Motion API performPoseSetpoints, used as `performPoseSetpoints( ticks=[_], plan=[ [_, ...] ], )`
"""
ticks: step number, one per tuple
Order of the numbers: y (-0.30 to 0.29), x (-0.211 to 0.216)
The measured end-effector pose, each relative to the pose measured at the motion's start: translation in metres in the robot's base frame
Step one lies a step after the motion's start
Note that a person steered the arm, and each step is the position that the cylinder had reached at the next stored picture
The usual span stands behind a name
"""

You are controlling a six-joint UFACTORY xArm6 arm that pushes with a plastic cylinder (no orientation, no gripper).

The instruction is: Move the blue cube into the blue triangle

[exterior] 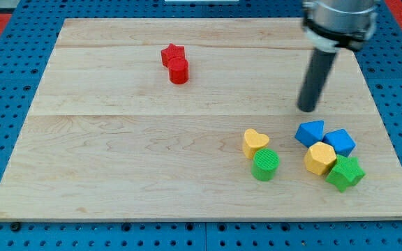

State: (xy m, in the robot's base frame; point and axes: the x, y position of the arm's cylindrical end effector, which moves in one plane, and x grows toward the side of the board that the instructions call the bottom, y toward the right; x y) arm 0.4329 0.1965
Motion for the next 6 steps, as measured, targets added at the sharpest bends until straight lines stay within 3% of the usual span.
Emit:
performPoseSetpoints(
  ticks=[1,2,3,6],
  plan=[
    [0.063,0.017],
    [0.097,0.072],
    [0.094,0.107],
    [-0.025,0.056]
  ],
)
